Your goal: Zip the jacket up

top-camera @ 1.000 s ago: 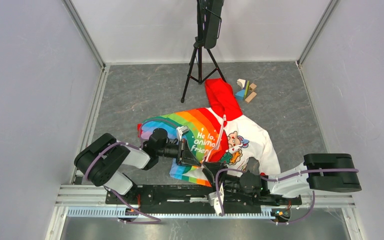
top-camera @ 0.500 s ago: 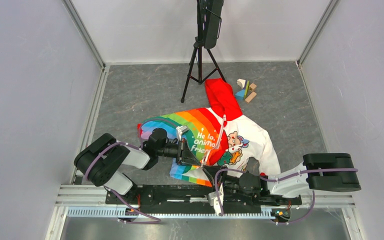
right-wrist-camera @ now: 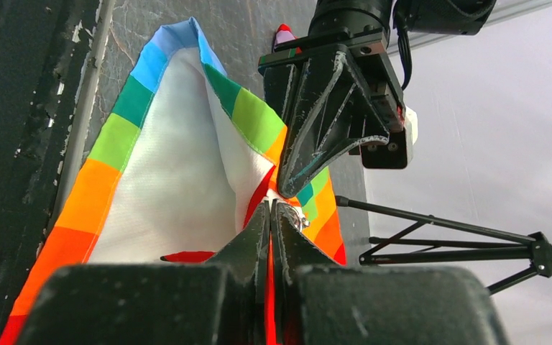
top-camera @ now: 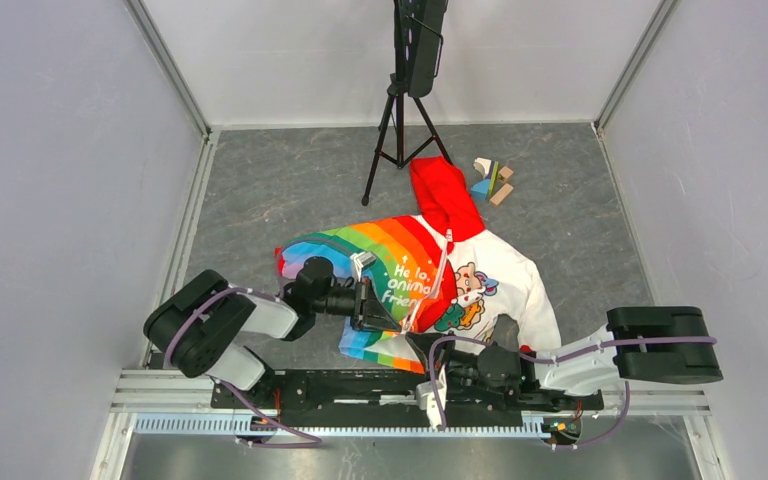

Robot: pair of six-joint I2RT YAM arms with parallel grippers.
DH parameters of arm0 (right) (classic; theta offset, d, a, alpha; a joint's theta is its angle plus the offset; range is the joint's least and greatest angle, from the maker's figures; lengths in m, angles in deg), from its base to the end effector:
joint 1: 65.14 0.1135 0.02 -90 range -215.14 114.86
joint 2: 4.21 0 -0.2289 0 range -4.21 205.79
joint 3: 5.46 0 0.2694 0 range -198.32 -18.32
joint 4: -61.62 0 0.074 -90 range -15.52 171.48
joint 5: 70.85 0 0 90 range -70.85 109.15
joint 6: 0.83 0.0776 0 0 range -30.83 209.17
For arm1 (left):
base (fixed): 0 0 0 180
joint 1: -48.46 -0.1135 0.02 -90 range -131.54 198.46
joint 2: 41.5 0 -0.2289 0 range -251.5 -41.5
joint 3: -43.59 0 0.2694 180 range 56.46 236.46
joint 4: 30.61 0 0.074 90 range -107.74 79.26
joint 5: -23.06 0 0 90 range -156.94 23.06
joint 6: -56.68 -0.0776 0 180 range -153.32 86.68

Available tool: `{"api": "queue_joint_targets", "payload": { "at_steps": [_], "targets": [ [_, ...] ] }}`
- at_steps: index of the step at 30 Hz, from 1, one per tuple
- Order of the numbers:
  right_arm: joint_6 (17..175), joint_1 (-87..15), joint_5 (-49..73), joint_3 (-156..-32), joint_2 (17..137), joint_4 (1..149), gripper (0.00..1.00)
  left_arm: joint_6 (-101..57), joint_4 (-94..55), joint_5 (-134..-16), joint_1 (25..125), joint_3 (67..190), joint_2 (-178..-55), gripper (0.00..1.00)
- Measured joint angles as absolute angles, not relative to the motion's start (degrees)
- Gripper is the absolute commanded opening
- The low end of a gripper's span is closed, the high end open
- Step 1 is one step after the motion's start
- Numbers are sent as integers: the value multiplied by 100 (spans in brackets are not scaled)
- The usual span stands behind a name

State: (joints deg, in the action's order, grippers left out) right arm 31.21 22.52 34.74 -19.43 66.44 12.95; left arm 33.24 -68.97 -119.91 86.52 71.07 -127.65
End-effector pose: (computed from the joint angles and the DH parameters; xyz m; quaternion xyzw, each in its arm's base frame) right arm 0.0306 0.2384 0.0836 -0.6881 0.3060 0.0676 0.6545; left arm 0.1649 -0.2078 0.0699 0.0661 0.7747 -0.6285 0.0230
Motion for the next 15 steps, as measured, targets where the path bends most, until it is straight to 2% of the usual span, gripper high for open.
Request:
{"api": "queue_joint_targets", "payload": {
  "at_steps": [15],
  "targets": [
    [3864,2252,3702,-2080,6128,2007,1,2675,-5257,-11737,8650,7148,-11965,2]
  ]
}}
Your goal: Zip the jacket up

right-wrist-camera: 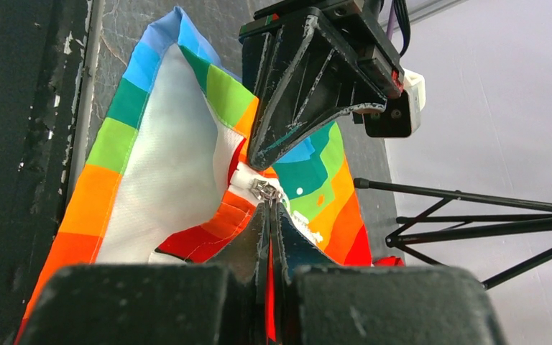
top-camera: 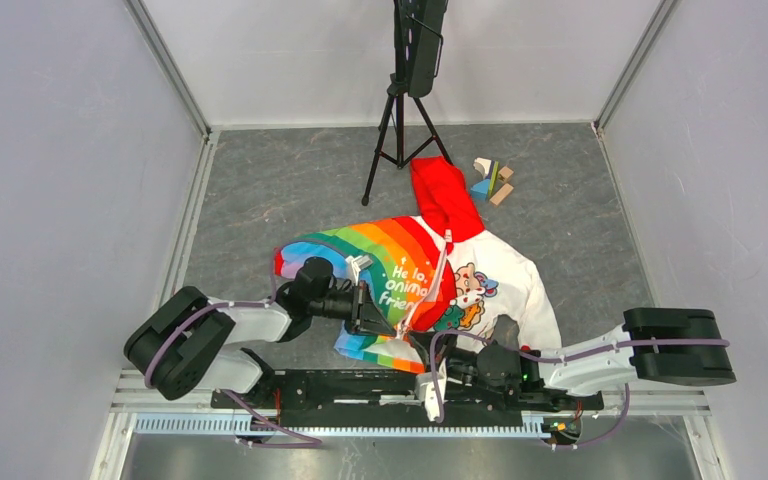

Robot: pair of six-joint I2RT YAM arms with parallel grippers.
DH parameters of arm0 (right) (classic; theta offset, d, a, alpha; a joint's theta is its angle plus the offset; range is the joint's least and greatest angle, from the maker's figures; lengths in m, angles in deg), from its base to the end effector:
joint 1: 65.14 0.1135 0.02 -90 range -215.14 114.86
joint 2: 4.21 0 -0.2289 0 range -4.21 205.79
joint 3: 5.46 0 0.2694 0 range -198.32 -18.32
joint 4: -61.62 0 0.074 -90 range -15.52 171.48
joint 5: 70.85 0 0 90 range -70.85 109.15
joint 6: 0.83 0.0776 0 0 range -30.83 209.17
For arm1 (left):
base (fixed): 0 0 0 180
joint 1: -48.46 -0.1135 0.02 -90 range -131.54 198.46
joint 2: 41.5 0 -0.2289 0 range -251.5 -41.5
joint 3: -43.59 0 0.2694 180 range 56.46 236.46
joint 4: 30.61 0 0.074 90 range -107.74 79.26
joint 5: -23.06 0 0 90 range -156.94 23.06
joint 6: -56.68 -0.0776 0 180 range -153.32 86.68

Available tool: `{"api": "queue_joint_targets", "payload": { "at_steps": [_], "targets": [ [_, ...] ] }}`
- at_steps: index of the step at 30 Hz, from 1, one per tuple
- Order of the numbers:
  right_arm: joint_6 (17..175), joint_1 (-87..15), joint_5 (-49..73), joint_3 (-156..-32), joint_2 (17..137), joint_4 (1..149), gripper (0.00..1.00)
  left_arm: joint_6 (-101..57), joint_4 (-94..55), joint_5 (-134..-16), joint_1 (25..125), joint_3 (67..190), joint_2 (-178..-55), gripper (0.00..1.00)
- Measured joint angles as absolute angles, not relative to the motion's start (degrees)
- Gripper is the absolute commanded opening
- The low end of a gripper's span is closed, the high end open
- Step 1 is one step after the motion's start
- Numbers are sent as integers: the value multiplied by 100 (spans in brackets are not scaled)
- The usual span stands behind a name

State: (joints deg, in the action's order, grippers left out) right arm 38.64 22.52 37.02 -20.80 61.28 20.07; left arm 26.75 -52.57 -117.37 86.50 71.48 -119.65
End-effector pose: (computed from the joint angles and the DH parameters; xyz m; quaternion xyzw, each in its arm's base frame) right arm 0.0337 0.2427 0.0928 -0.6635 0.3618 0.0935 0.6482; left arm 0.1631 -0.2036 0.0718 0.0660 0.8041 -0.5901 0.0278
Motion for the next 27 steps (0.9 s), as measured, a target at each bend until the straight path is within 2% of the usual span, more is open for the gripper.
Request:
{"api": "queue_joint_targets", "payload": {
  "at_steps": [5,16,27],
  "targets": [
    [3950,2252,3752,-2107,6133,2147,11,2579,-5041,-11693,8650,7150,-11934,2],
    [3969,2252,3863,-2249,6380,2228,14,2548,-4886,-11691,8650,7150,-11626,2],
    [3967,2252,4132,-2277,6530,2027,22,2507,-4672,-11693,8650,7150,-11525,2]
  ]
}}
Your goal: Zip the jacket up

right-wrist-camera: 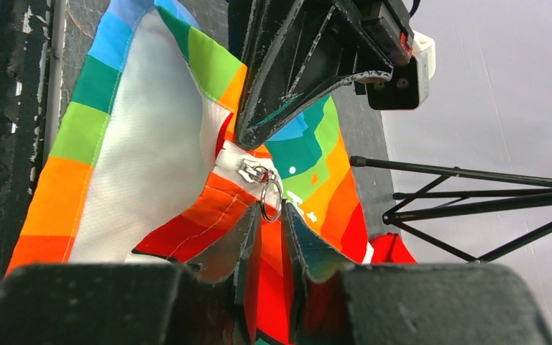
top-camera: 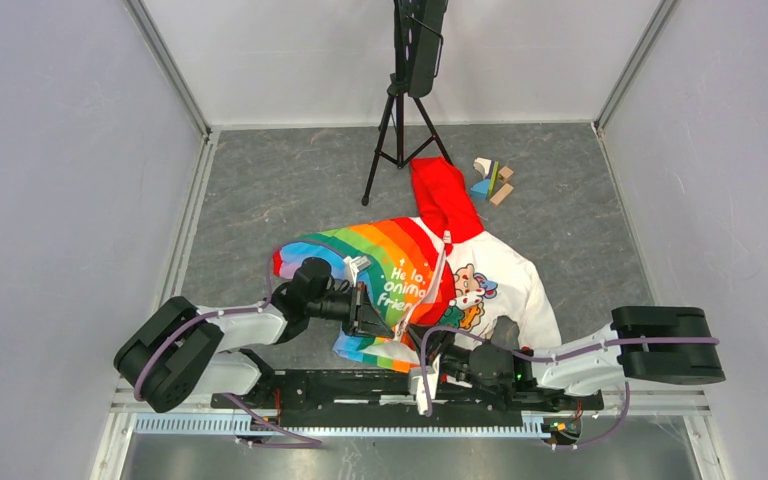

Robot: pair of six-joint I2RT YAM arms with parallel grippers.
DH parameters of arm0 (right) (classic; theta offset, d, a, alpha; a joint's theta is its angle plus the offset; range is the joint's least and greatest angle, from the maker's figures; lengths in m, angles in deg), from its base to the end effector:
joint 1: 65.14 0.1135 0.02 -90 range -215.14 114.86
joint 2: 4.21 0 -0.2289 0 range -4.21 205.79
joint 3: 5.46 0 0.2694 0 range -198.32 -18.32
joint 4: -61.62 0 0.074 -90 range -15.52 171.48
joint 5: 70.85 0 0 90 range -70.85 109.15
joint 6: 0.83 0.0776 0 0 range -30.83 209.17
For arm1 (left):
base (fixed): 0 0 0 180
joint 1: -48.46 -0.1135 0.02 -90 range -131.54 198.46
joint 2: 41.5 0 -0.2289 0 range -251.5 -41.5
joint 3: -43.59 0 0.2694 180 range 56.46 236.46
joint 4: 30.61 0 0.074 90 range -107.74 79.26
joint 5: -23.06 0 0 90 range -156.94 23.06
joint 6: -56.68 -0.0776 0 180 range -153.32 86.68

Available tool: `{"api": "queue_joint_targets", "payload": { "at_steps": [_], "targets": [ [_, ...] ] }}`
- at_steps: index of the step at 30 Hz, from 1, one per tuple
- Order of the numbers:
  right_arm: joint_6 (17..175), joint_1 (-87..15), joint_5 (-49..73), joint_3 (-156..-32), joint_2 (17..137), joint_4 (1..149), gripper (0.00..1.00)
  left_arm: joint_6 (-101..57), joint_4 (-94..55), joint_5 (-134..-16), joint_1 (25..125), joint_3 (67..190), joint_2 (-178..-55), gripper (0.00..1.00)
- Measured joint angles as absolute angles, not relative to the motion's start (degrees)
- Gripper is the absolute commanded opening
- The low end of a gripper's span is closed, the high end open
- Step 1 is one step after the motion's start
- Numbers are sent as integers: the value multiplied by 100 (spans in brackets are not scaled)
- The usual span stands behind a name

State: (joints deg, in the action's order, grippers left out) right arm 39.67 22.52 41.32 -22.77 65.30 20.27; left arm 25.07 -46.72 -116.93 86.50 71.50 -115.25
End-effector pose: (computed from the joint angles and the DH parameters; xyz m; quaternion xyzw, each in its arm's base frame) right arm 0.0394 0.2468 0.0876 -0.6594 0.3903 0.0643 0.6393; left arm 0.1612 -0.2016 0.0785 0.0703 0.8090 -0.5828 0.0307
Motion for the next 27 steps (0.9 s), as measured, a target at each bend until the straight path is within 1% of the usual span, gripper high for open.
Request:
{"api": "queue_joint_targets", "payload": {
  "at_steps": [5,10,15,20,21,23,27],
  "targets": [
    [3965,2252,4176,-2279,6585,1968,26,2500,-4661,-11693,8650,7150,-11525,2],
    [3945,2252,4176,-2288,6649,1966,28,2500,-4656,-11693,8650,7150,-11523,2],
    [3906,2252,4176,-2306,6753,1887,32,2498,-4656,-11693,8652,7150,-11519,2],
    [3834,2252,4167,-2336,6815,1874,33,2498,-4656,-11693,8652,7150,-11484,2],
    [3832,2252,4165,-2341,6828,1861,33,2498,-4654,-11693,8652,7150,-11482,2],
    [3812,2250,4163,-2354,6863,1843,29,2498,-4654,-11693,8652,7150,-11475,2],
    [3770,2252,4143,-2378,6906,1845,17,2498,-4654,-11693,8652,7148,-11453,2]
  ]
}}
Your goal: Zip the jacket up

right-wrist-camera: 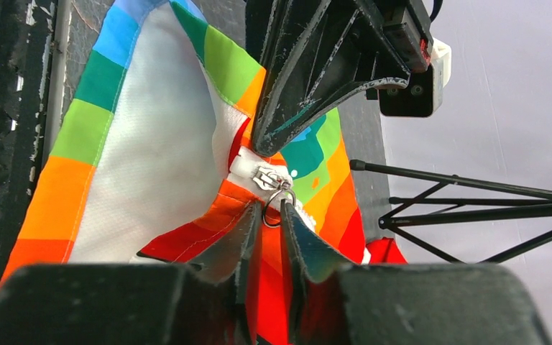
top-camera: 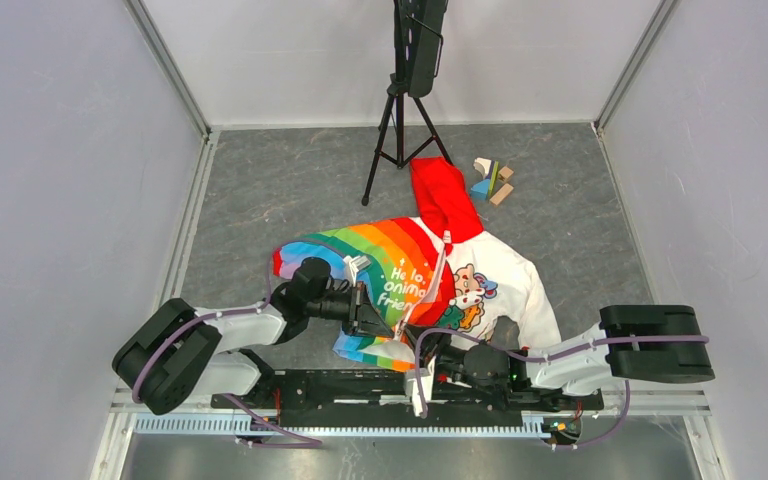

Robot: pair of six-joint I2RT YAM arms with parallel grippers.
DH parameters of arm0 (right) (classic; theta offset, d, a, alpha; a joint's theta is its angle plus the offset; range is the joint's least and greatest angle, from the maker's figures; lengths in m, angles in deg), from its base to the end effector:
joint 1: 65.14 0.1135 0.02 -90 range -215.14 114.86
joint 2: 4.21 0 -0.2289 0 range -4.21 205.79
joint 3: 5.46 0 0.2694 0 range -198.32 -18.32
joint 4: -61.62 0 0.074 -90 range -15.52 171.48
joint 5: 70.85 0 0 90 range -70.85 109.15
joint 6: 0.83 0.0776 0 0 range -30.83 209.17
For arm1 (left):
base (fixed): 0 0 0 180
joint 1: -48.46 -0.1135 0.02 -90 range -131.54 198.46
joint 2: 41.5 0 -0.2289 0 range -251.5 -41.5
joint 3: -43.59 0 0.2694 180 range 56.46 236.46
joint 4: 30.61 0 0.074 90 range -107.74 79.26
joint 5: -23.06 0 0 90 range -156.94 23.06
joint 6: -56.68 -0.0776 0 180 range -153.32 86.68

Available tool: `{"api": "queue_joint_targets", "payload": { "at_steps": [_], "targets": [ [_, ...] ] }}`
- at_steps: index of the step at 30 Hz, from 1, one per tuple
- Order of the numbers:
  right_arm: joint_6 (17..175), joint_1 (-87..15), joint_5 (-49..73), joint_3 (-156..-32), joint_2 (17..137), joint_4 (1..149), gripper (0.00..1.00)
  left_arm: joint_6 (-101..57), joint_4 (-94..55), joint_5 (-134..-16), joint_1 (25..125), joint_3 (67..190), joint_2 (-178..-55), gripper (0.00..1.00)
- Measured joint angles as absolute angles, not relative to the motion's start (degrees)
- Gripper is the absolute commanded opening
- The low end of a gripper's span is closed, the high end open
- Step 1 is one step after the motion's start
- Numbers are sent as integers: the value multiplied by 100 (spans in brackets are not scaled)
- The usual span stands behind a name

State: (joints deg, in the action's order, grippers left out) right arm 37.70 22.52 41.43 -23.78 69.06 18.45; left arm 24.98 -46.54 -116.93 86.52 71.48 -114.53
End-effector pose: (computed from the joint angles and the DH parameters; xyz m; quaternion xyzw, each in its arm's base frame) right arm 0.0397 0.2501 0.0824 -0.6709 0.3800 0.0497 0.6349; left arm 0.1613 -0.2018 0.0810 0.0731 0.8072 -0.5848 0.0342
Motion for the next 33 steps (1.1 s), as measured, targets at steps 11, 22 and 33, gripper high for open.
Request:
{"api": "queue_joint_targets", "payload": {
  "at_steps": [11,22,33],
  "targets": [
    [4267,2256,4541,-2719,6738,2422,0,2406,-4414,-11529,8652,7146,-11377,2],
    [6334,2280,5619,-4172,6710,5413,0,1716,-2967,-10380,9039,7413,-10577,2],
    [8102,2140,5496,-5280,6701,8068,0,1322,-2217,-9136,10066,7730,-10297,2]
  ]
}}
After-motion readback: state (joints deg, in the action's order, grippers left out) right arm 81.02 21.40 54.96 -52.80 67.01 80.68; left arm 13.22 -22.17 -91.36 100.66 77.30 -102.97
